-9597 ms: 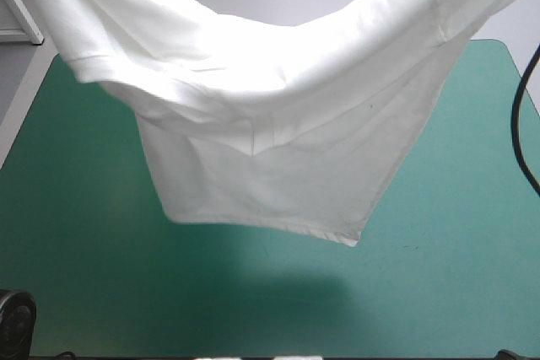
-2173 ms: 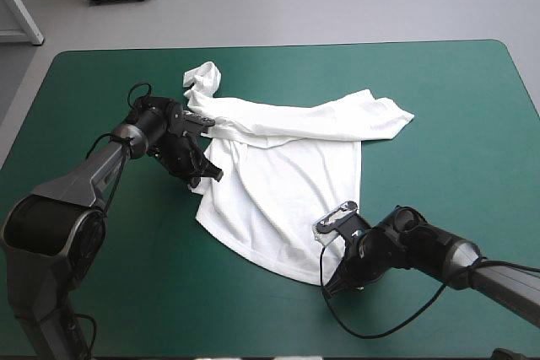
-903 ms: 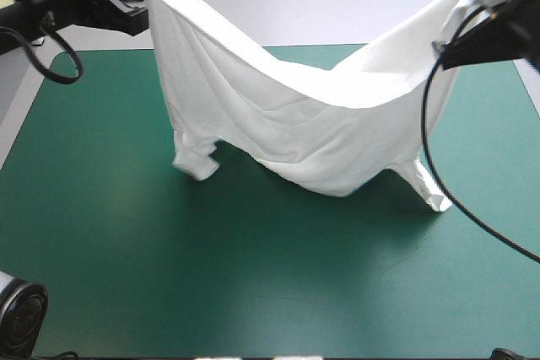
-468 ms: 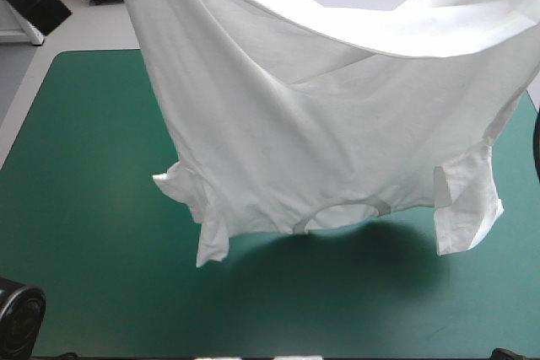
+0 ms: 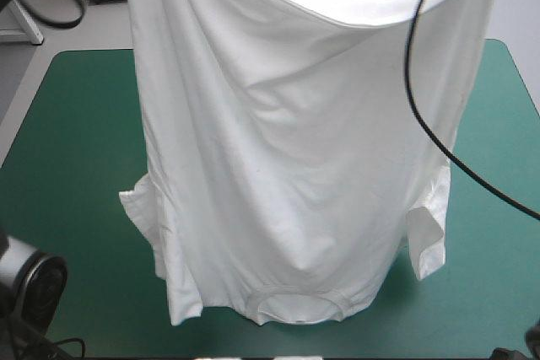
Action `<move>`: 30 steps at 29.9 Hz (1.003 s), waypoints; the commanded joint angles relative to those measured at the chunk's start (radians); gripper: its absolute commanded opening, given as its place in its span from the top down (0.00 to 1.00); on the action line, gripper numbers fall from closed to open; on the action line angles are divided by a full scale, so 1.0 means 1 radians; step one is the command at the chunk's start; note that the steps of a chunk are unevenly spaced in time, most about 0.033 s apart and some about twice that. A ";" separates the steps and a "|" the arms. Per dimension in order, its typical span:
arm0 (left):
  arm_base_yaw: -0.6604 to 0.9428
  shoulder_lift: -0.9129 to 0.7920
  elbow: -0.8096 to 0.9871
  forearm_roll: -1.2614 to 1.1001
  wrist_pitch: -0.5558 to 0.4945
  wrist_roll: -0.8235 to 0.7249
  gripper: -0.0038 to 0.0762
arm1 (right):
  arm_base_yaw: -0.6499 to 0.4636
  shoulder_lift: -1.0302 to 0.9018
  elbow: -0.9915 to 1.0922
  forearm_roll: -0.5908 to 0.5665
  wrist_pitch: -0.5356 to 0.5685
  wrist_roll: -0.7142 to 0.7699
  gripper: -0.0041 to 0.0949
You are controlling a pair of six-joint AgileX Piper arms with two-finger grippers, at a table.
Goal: Fold the cloth
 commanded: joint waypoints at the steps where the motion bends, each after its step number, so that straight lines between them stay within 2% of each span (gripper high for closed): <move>1: -0.001 0.047 0.020 0.004 -0.249 -0.006 0.98 | -0.105 0.053 -0.010 -0.058 -0.246 0.142 0.97; 4: -0.001 0.084 0.020 0.000 -0.439 -0.001 0.98 | -0.270 0.109 -0.010 0.083 -0.440 0.222 0.97; 6: -0.001 0.103 0.020 0.005 -0.598 0.014 0.98 | -0.372 0.138 -0.010 0.215 -0.516 0.230 0.97; 9: -0.001 0.111 0.020 0.006 -0.720 0.077 0.98 | -0.471 0.174 -0.011 0.401 -0.651 0.192 0.97; 12: -0.001 0.117 0.020 0.004 -0.738 0.135 0.98 | -0.495 0.190 -0.027 0.486 -0.732 0.119 0.97; 16: -0.001 0.132 0.020 0.004 -0.736 0.135 0.98 | -0.496 0.208 -0.041 0.511 -0.607 0.076 0.97; 18: -0.001 0.150 0.020 0.012 -0.672 0.155 0.98 | -0.523 0.230 -0.041 0.563 -0.520 0.076 0.97; 19: -0.001 0.159 0.020 0.012 -0.632 0.173 0.98 | -0.543 0.247 -0.041 0.610 -0.471 0.076 0.97; 20: -0.001 0.180 0.020 0.016 -0.559 0.193 0.98 | -0.571 0.269 -0.041 0.681 -0.388 0.068 0.97; 22: 0.017 0.219 0.025 0.050 -0.426 0.176 0.98 | -0.599 0.315 -0.041 0.753 -0.242 0.039 0.97; 24: 0.029 0.260 0.026 0.082 -0.313 0.098 0.98 | -0.613 0.365 -0.041 0.805 -0.084 0.027 0.97; 26: 0.039 0.311 0.026 0.148 -0.210 -0.002 0.98 | -0.615 0.408 -0.041 0.824 0.031 0.011 0.97; 30: 0.039 0.394 0.026 0.239 -0.081 -0.073 0.98 | -0.615 0.483 -0.041 0.860 0.112 0.008 0.97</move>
